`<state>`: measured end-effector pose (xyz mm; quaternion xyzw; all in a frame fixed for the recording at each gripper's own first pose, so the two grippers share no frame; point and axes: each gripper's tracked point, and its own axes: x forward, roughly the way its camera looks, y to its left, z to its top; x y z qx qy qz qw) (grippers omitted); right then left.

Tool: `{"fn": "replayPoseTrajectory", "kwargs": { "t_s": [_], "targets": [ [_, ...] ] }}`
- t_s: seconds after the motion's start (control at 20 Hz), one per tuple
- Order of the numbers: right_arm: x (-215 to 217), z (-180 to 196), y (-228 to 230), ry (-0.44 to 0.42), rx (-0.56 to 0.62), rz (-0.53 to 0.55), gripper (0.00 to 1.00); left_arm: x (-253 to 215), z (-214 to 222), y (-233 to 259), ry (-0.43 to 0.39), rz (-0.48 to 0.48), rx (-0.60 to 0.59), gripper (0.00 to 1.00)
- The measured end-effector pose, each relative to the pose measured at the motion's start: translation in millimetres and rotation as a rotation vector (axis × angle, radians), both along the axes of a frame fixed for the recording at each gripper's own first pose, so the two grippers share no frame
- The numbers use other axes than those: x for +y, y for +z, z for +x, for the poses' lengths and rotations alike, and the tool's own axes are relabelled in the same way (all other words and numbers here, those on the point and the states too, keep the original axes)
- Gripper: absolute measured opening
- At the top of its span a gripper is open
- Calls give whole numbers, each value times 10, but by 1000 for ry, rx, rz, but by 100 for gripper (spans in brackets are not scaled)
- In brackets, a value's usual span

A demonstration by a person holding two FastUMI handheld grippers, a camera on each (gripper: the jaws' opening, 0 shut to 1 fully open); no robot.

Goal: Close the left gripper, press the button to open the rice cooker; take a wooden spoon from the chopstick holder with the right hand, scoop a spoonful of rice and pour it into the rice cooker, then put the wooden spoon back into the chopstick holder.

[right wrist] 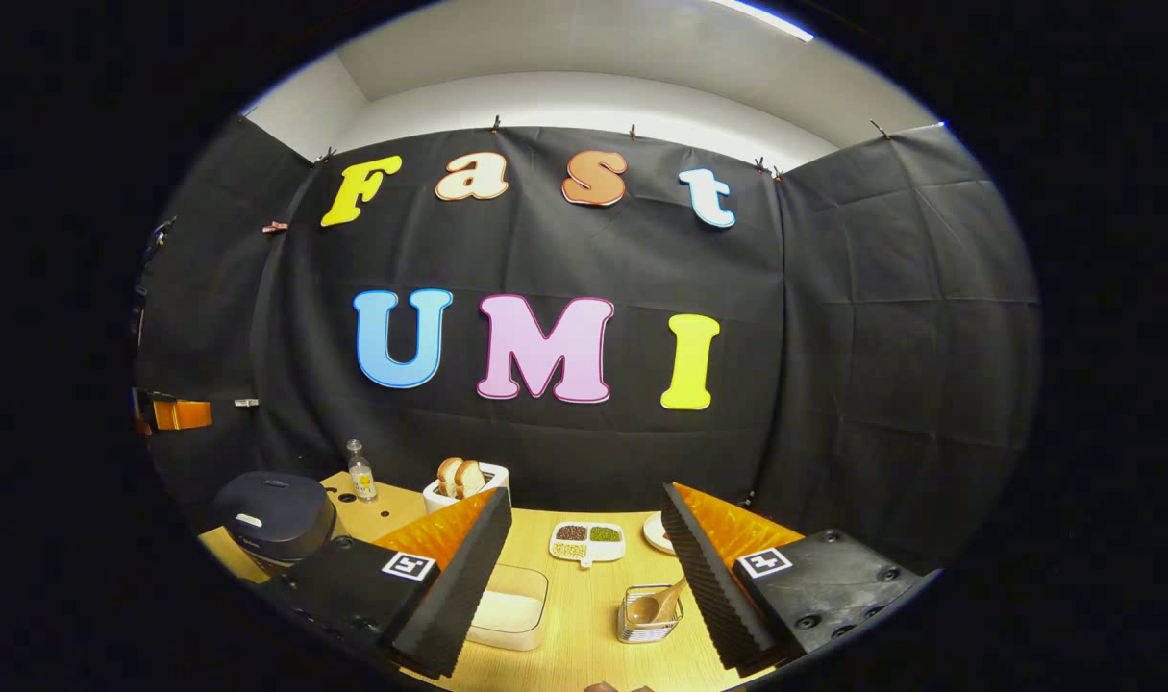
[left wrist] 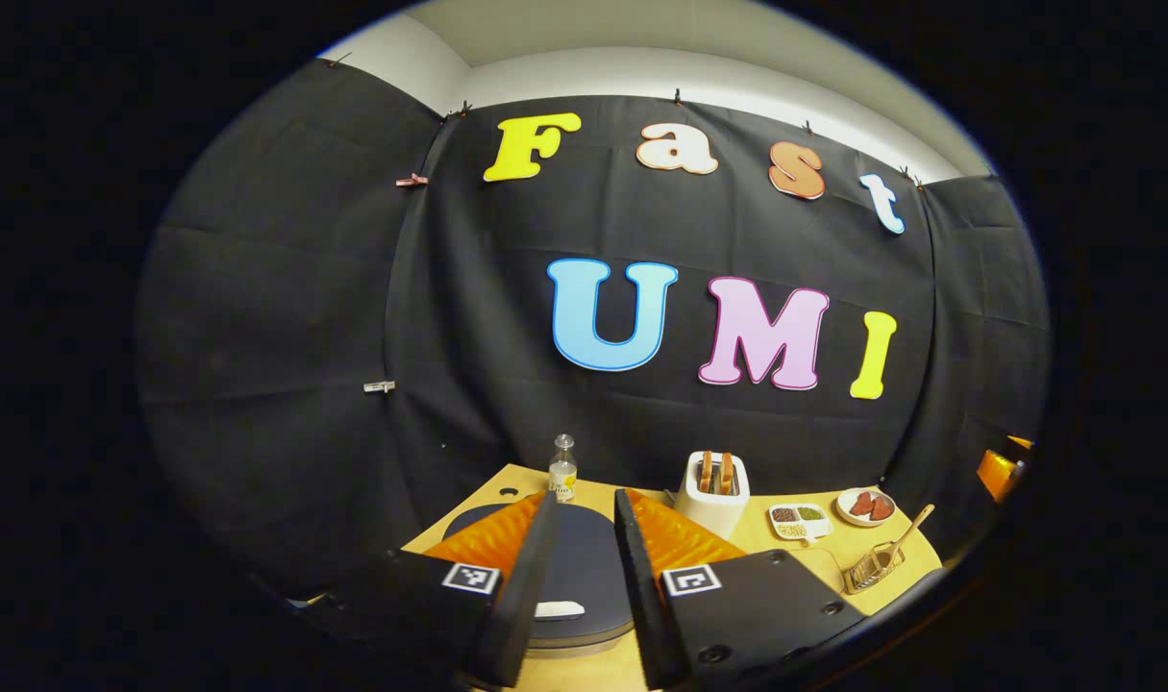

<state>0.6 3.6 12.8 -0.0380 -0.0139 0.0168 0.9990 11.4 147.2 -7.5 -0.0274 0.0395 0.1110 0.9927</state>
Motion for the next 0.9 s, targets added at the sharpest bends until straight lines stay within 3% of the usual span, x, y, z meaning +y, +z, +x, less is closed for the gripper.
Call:
{"fn": "replayPoseTrajectory", "kwargs": {
  "t_s": [0.2, 0.5, 0.9],
  "targets": [
    [10, -49, -50, -19, 14, -26, 98, 222, 27, -208, -8, -57, 48, 9],
    [51, -197, -98, -69, 29, -30, 98, 324, 105, -1034, -39, -261, 257, 7],
    [98, -583, -362, -156, 96, -24, 96, 266, 231, -1487, -142, -194, 355, 6]
  ]
}}
